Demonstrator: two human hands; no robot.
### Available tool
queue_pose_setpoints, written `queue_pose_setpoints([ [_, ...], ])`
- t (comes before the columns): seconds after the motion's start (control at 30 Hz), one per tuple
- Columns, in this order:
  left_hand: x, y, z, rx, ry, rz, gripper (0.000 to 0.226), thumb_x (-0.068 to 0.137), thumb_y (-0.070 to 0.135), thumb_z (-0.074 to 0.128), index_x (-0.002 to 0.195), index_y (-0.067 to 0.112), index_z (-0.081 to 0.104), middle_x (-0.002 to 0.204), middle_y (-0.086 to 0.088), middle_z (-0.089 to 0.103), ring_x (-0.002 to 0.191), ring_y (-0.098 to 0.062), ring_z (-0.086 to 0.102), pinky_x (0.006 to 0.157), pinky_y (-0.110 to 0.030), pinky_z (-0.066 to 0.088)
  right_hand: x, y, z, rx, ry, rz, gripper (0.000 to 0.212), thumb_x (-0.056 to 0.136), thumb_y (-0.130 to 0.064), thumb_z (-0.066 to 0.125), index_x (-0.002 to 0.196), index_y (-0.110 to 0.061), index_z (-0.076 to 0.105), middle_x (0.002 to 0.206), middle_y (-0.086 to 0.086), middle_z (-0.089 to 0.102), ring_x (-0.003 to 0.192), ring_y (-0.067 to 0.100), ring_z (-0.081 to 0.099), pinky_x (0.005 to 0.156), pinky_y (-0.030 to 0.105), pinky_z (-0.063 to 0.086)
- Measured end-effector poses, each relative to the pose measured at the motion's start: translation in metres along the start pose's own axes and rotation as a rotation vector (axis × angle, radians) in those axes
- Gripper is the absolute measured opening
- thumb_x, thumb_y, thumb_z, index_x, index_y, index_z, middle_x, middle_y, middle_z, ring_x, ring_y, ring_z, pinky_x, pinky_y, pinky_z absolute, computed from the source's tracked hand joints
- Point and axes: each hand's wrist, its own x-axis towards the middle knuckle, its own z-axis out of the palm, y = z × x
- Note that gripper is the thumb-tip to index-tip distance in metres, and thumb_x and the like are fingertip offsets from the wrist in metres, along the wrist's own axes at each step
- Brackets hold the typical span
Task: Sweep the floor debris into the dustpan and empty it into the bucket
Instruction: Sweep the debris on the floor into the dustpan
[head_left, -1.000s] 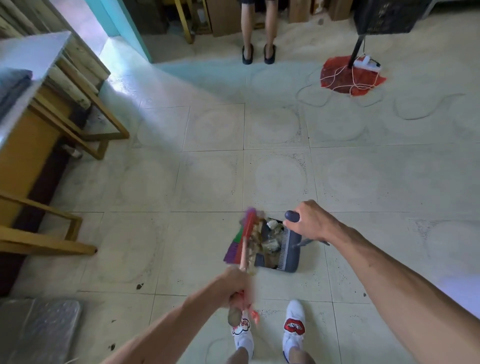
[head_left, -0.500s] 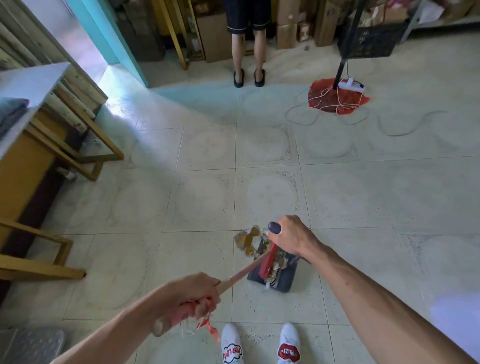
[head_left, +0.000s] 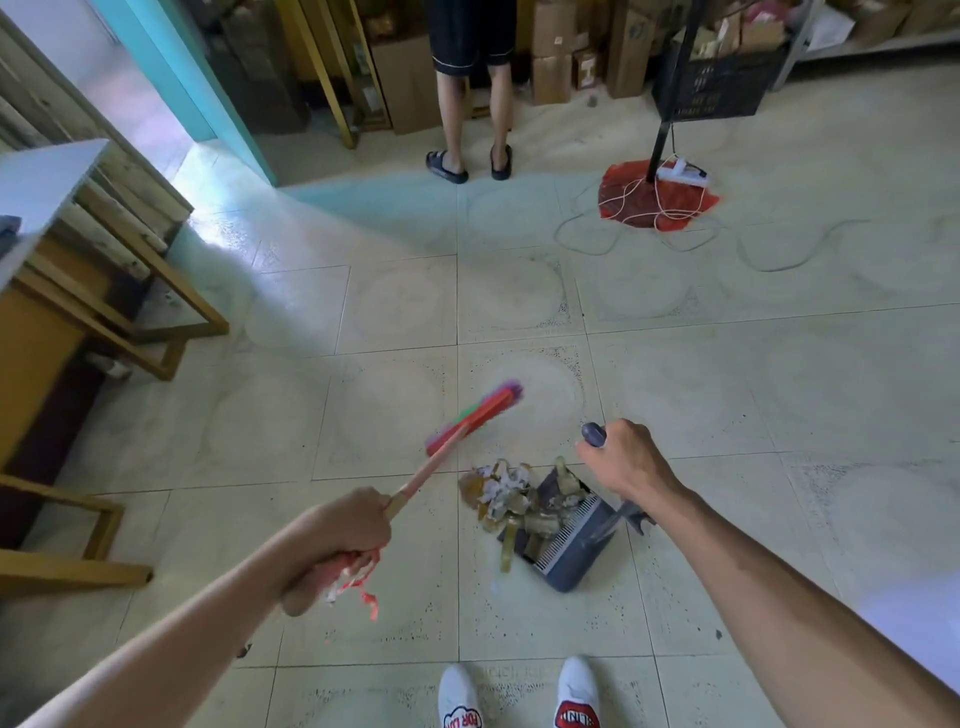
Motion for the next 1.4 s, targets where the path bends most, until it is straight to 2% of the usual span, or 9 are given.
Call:
queue_pose_setpoints([
  [0.13,0.043,0.02,0.058,-0.127,-0.031,-0.086,0.019,0.091,-0.001,0.045,0.109,0.001,0.047,0.069,-0.005,0.058,0.032,-0.006,0.05,0.032,-0.016,0.04,0.01,0.0,0.002,-0.021,-0.006,-0.028,0.043,0.088,-0.025,0.061,0.053,-0.017,0.038,0.049,-0.004,0.039,0.039,0.013,0.032,0.039,0.021,0.027],
  [0.37,0.024,0.048,0.127,-0.197,-0.236,-0.067,0.038,0.079,-0.001,0.05,0.117,-0.007,0.053,0.063,-0.004,0.057,0.04,-0.009,0.051,0.036,-0.023,0.042,0.017,0.003,-0.001,-0.008,-0.048,-0.131,0.04,0.085,-0.028,0.064,0.052,-0.018,0.044,0.045,-0.006,0.037,0.036,0.01,0.031,0.035,0.019,0.028],
  [0.5,0.006,0.06,0.109,-0.324,-0.322,-0.101,0.027,0.081,-0.008,0.05,0.108,-0.005,0.056,0.049,-0.003,0.053,0.029,-0.007,0.045,0.031,-0.021,0.038,0.015,0.015,-0.009,0.019,-0.009,-0.098,0.042,0.082,-0.028,0.066,0.05,-0.02,0.04,0.044,-0.007,0.034,0.035,0.008,0.027,0.031,0.013,0.021],
  [0.7,-0.003,0.079,0.055,-0.224,-0.393,-0.005,0.023,0.082,-0.003,0.055,0.104,0.0,0.061,0.059,-0.006,0.053,0.042,-0.01,0.044,0.047,-0.023,0.036,0.007,0.023,-0.018,0.061,-0.026,-0.114,0.045,0.083,-0.025,0.066,0.047,-0.022,0.039,0.041,-0.009,0.036,0.028,0.002,0.028,0.029,0.011,0.023],
  [0.83,-0.002,0.095,0.019,-0.295,-0.482,-0.004,0.01,0.085,0.001,0.053,0.093,0.001,0.059,0.056,-0.004,0.055,0.035,-0.006,0.046,0.036,-0.013,0.037,-0.008,0.029,-0.032,0.027,-0.039,-0.151,0.049,0.082,-0.025,0.065,0.043,-0.021,0.036,0.033,-0.01,0.034,0.029,0.004,0.03,0.03,0.011,0.022],
  [0.93,-0.003,0.114,0.006,-0.174,-0.435,0.011,0.011,0.089,0.012,0.053,0.079,0.012,0.059,0.048,0.004,0.057,0.033,-0.003,0.05,0.035,-0.01,0.039,-0.015,0.037,-0.051,0.033,0.034,-0.106,0.047,0.084,-0.026,0.065,0.047,-0.022,0.036,0.042,-0.011,0.035,0.036,0.007,0.03,0.033,0.016,0.024],
  [1.17,-0.024,0.128,-0.007,-0.191,-0.325,0.04,0.007,0.088,-0.001,0.048,0.087,0.006,0.049,0.041,0.0,0.049,0.027,-0.008,0.04,0.03,-0.013,0.031,-0.011,0.055,-0.06,0.058,-0.068,-0.022,0.037,0.091,-0.017,0.06,0.058,-0.017,0.042,0.049,-0.003,0.043,0.038,0.011,0.037,0.032,0.014,0.032],
  [1.3,-0.011,0.133,0.009,0.102,-0.143,0.133,0.012,0.09,0.002,0.051,0.097,0.002,0.06,0.055,-0.002,0.053,0.036,-0.008,0.046,0.038,-0.017,0.038,0.009,0.054,-0.069,0.006,-0.09,0.017,0.029,0.087,-0.021,0.057,0.06,-0.015,0.048,0.053,0.0,0.046,0.043,0.016,0.041,0.042,0.021,0.03],
  [1.4,0.016,0.138,0.036,0.036,-0.096,0.093,0.009,0.09,0.0,0.049,0.09,0.004,0.057,0.059,-0.006,0.053,0.041,-0.013,0.045,0.045,-0.023,0.037,0.02,0.056,-0.072,-0.018,-0.091,0.023,0.034,0.087,-0.02,0.058,0.055,-0.017,0.044,0.05,-0.002,0.043,0.04,0.014,0.039,0.039,0.02,0.028],
])
